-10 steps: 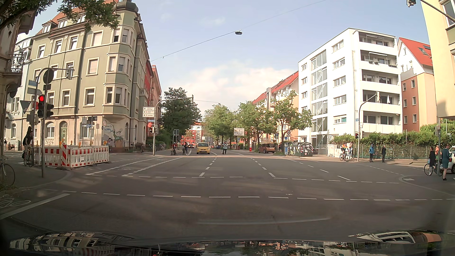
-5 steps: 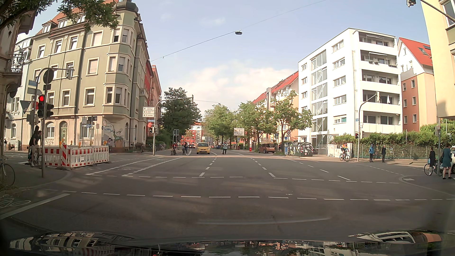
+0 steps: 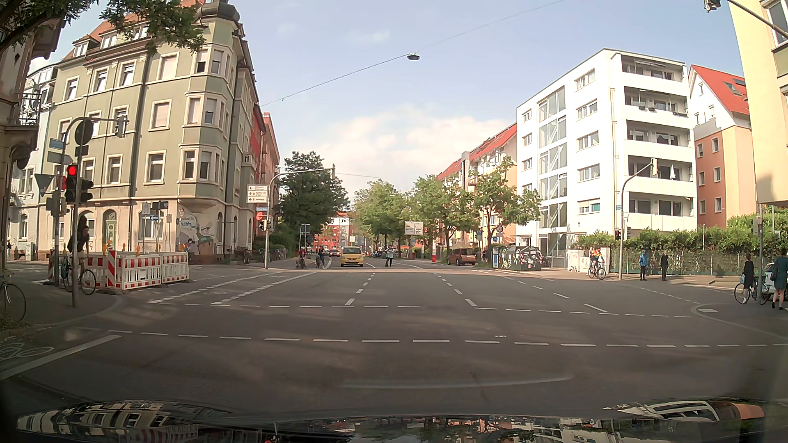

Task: Follow the waypoints while adhering to traffic rules and regulations

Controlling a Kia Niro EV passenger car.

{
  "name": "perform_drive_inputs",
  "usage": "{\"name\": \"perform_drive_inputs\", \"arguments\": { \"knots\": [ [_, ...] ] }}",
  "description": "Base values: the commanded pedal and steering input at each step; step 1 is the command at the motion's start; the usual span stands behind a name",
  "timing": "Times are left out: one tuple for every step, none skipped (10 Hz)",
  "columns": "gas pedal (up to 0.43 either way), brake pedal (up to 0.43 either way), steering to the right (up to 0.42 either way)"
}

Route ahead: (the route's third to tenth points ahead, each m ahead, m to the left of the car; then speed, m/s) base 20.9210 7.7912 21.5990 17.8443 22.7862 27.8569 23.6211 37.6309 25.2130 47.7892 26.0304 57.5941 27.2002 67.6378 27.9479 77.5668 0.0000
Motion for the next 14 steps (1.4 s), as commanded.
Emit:
{"name": "perform_drive_inputs", "arguments": {
  "knots": [
    [0.0,0.25,0.01],
    [0.0,0.25,0.01],
    [0.0,0.25,0.01],
    [0.0,0.25,0.01],
    [0.0,0.25,0.01],
    [0.0,0.25,0.01],
    [0.0,0.25,0.01],
    [0.0,0.25,0.01],
    [0.0,0.25,0.01],
    [0.0,0.25,0.01],
    [0.0,0.25,0.01],
    [0.0,0.25,0.01],
    [0.0,0.25,0.01],
    [0.0,0.25,0.01]
  ]
}}
